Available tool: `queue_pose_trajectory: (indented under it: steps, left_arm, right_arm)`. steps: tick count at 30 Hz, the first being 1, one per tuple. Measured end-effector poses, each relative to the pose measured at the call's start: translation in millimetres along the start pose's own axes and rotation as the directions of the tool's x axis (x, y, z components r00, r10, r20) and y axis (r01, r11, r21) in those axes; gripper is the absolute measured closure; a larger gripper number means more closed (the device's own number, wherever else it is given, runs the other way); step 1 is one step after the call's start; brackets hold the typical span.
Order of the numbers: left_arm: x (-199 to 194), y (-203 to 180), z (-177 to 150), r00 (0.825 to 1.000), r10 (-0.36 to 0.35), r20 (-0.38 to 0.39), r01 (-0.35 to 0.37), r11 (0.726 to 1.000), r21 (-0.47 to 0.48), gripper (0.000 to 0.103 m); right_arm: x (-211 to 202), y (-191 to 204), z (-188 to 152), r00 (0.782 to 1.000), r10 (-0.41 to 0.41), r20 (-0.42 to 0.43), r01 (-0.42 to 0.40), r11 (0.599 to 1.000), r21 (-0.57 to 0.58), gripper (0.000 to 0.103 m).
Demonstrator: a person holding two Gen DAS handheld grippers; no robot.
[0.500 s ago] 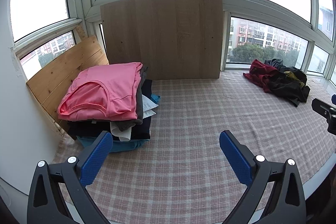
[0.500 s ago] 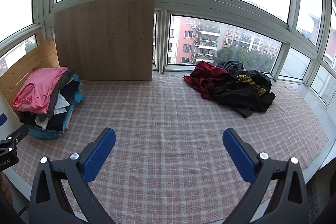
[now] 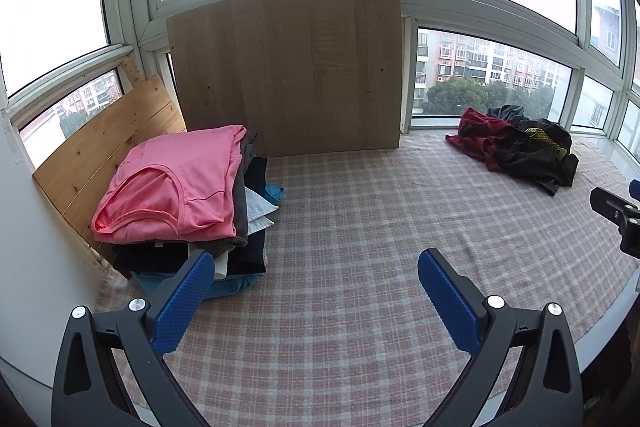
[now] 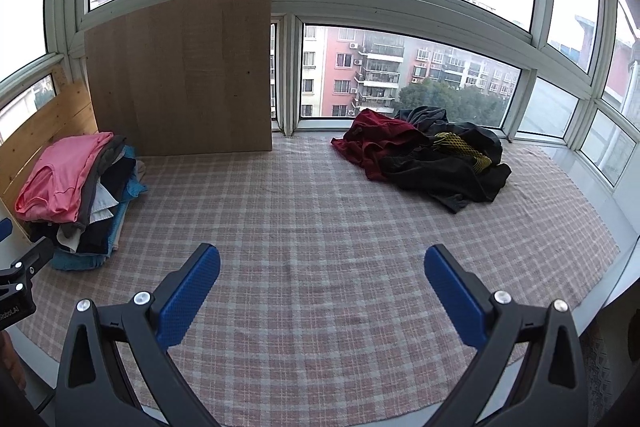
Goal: Fold clothes
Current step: 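Move both tools toward the heap of dark clothes by the window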
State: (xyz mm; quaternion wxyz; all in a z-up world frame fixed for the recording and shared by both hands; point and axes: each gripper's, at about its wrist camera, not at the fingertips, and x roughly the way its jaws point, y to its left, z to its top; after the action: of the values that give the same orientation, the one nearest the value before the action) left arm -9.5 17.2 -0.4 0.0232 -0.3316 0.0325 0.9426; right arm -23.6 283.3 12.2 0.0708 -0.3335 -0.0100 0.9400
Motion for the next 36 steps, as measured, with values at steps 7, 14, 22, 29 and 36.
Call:
queue_pose_trajectory:
  steps: [7, 14, 22, 29, 36]
  left_arm:
    - [7.4, -9.7, 6.0, 1.0, -0.022, -0.008, 0.022, 1.0, 0.021, 0.001]
    - [15.6, -23.6, 12.2, 0.998, -0.062, -0.01, 0.062, 0.996, 0.059, 0.001]
    - [26.2, -41.3, 24.0, 0.993, -0.116, -0.018, 0.117, 0.988, 0.1, 0.001]
    - [34.1, -56.6, 31.1, 0.988, -0.152, -0.026, 0.154, 0.979, 0.134, 0.001]
    - [40.8, -69.1, 37.4, 0.986, -0.162, -0.035, 0.165, 0.975, 0.149, 0.001]
  right_arm:
    - [0.2, -6.7, -1.6, 0.999, -0.034, -0.009, 0.034, 0.999, 0.02, 0.0]
    - [2.1, -15.6, -2.5, 0.997, -0.071, -0.02, 0.072, 0.996, 0.044, 0.0]
    - [5.4, -25.8, -0.8, 0.992, -0.121, -0.038, 0.124, 0.99, 0.068, 0.0]
    - [10.7, -35.9, -0.1, 0.987, -0.152, -0.059, 0.157, 0.984, 0.082, 0.0]
    - [19.9, -44.3, 1.3, 0.985, -0.153, -0.075, 0.158, 0.984, 0.08, 0.0]
